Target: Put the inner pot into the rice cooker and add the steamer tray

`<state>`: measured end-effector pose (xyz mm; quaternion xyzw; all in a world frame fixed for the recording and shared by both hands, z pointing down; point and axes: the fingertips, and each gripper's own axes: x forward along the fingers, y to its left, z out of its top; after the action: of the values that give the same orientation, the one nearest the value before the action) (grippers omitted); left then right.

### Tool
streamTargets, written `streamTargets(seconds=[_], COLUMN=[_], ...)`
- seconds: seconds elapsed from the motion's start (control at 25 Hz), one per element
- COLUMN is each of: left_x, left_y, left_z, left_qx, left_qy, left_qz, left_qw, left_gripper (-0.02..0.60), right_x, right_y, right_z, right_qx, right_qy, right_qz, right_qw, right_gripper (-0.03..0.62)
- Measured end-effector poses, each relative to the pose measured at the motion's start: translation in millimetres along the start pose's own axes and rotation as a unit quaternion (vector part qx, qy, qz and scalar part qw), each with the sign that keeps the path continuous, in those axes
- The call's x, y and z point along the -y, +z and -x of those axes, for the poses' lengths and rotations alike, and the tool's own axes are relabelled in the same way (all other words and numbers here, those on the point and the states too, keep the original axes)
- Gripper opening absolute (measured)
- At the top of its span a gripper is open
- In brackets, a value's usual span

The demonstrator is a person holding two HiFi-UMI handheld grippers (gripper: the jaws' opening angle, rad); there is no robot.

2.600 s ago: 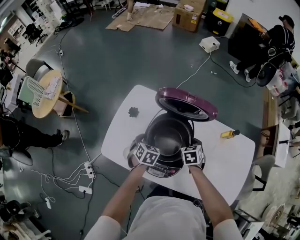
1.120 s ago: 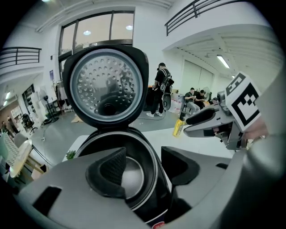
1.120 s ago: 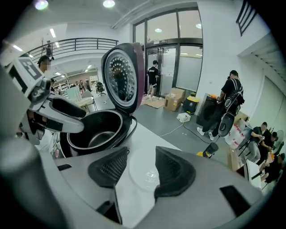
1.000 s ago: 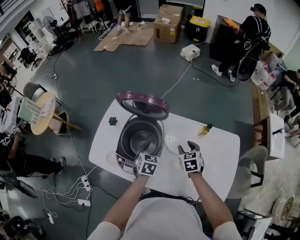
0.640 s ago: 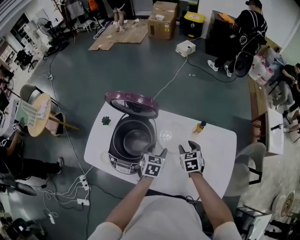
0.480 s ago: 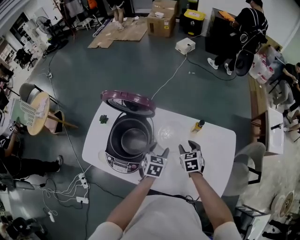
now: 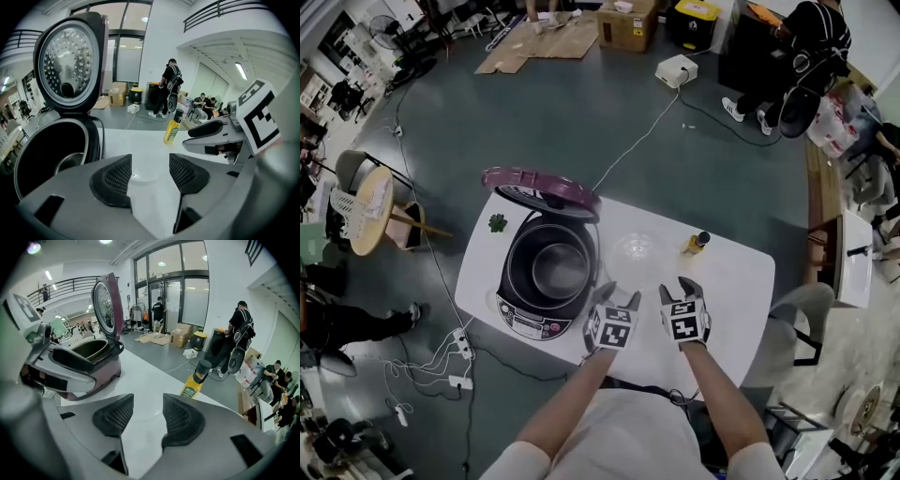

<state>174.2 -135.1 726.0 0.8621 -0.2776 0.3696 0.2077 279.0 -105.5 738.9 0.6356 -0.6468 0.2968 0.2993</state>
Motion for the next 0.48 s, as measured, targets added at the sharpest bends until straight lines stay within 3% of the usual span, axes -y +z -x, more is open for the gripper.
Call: streamTargets(seconds=[0.48], left_x=[-28.4], left_y=[-62.4], left_z=[-72.8], left_qx=[-0.057], left_qy=[0.027], left_qz=[0.092], left_qw=[0.9938], left_gripper=[0.264], right_x=[14.2], right_y=[-37.2], right_z=[-52.5], right_qx=[-0.035], right_qy=[0.015], right_qz=[-0.01], right_qw=[0.999], right_gripper=[0.209])
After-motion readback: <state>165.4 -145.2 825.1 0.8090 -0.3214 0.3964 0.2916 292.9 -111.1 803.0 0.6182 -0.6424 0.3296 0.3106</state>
